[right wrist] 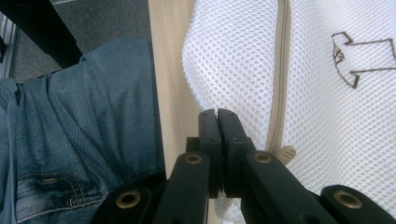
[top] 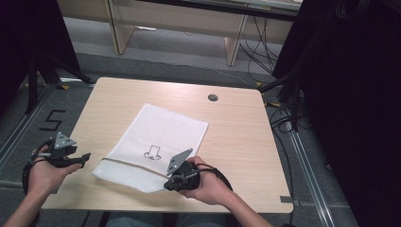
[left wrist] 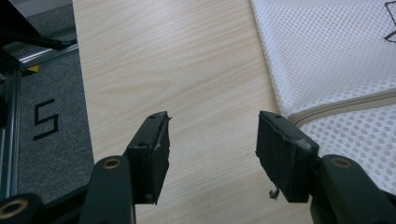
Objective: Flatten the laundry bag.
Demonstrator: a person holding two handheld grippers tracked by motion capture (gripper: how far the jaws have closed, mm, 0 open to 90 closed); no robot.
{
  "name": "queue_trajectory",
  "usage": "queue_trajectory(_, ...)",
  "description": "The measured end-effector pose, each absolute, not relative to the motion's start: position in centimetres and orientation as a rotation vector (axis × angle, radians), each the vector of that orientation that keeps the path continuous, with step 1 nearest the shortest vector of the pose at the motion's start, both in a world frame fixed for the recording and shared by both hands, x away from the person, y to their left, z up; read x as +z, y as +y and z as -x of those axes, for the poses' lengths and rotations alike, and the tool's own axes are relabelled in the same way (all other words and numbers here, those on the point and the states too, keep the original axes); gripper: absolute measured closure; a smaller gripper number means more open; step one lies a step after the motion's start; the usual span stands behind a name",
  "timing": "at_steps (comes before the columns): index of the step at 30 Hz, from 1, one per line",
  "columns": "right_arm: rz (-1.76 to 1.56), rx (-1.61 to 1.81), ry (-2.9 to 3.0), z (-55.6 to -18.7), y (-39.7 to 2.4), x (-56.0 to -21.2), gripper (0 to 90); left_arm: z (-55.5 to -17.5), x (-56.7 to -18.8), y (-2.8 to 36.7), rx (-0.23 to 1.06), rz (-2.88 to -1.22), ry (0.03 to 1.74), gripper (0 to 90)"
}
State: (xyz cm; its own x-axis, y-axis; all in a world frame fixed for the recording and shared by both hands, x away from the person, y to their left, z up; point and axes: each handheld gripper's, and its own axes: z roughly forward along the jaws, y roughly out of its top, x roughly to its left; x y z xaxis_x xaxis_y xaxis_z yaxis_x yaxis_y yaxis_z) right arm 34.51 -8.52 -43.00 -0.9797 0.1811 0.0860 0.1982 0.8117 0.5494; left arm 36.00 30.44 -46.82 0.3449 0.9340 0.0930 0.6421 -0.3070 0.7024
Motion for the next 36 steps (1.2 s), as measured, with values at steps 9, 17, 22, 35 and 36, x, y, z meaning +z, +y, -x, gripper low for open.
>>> queue_trajectory(9, 0.336, -0.864, -2.958, -34.8, -9.1, -43.9, 89.9, -36.2, -46.7, 29.4, 0.623, -2.038, 1.302, 44.4)
queue_trajectory(17, 0.381, -0.816, -2.949, -34.9, -10.0, -44.8, 88.1, -36.2, -46.5, 27.8, 0.569, -2.035, 1.206, 45.4)
queue_trajectory(22, 0.434, -0.860, -2.907, -35.0, -10.5, -44.6, 77.9, -36.4, -46.7, 26.4, 0.538, -1.979, 1.143, 50.9)
queue_trajectory(35, 0.764, -0.906, -2.897, -36.5, -11.5, -44.4, 90.0, -36.8, -48.2, 24.2, 0.363, -2.171, 1.099, 84.9)
queue_trajectory(36, 0.777, -0.889, -2.887, -36.5, -11.5, -44.7, 90.0, -36.8, -48.4, 24.1, 0.343, -2.182, 1.106, 85.7)
